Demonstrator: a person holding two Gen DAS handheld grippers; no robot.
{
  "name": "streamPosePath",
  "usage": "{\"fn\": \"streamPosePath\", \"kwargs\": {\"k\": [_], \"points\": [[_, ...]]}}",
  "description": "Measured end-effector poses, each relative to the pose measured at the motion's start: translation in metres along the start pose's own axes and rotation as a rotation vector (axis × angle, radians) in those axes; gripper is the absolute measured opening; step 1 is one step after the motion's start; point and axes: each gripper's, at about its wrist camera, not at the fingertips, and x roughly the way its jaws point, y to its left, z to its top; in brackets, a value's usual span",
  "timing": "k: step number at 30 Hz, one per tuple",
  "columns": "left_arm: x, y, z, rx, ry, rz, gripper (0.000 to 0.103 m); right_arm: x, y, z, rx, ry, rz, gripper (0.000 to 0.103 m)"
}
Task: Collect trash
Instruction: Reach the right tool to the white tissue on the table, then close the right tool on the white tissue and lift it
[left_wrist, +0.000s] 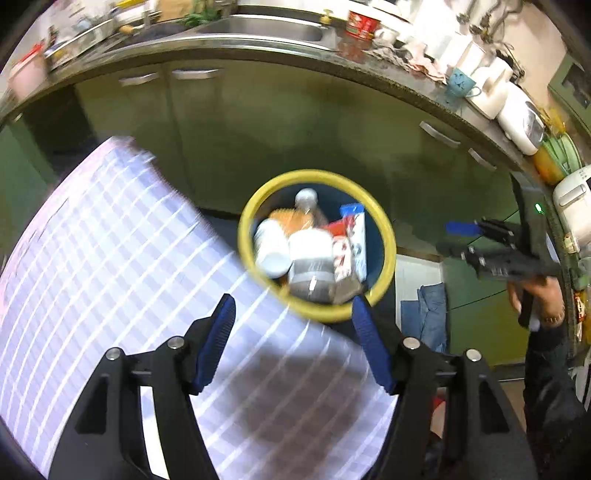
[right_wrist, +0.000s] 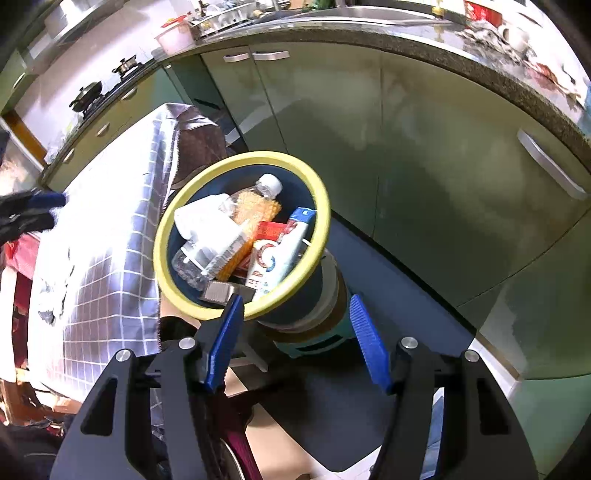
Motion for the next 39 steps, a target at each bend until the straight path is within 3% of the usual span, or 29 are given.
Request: {"fn": "streamPosePath", "kwargs": {"k": [5,13,18,21,25,35,37,39], "points": [[-0.055,0.036,-0.062,-0.121,-0.027,0.040,0.065,0.010,0.061,0.008,-0.131,0.015,0.080,0.061],[-0.119,0.102,-0.167,-0.344,-0.079,0.134,0.067,0.057,0.248,0.026,-0.474,0.101,0.309,0.060],[-0.133,0.121,-0.216,-0.431,-0.098,0.135,0.068,0.088,0.342,0.028,-0.619,0.137,0.357,0.060],[-0.134,0.129,-0.237,-0.462,-0.102,0.126,0.069,0.108,0.380,0.032,-0.673,0.166,0.343,0.060],[-0.135,0.140,-0.258,-0.492,-0.100,0.112,0.069,0.130,0.411,0.030,-0.719,0.211,0.310,0.060],[-0.134,0.151,-0.275,-0.501,-0.106,0.096,0.070,0.153,0.432,0.024,-0.755,0.253,0.251,0.060],[-0.134,0.151,-0.274,-0.498,-0.105,0.093,0.070,0.153,0.434,0.022,-0.755,0.252,0.249,0.054],[-0.134,0.150,-0.274,-0.494,-0.104,0.093,0.070,0.154,0.436,0.023,-0.754,0.251,0.248,0.039]]}}
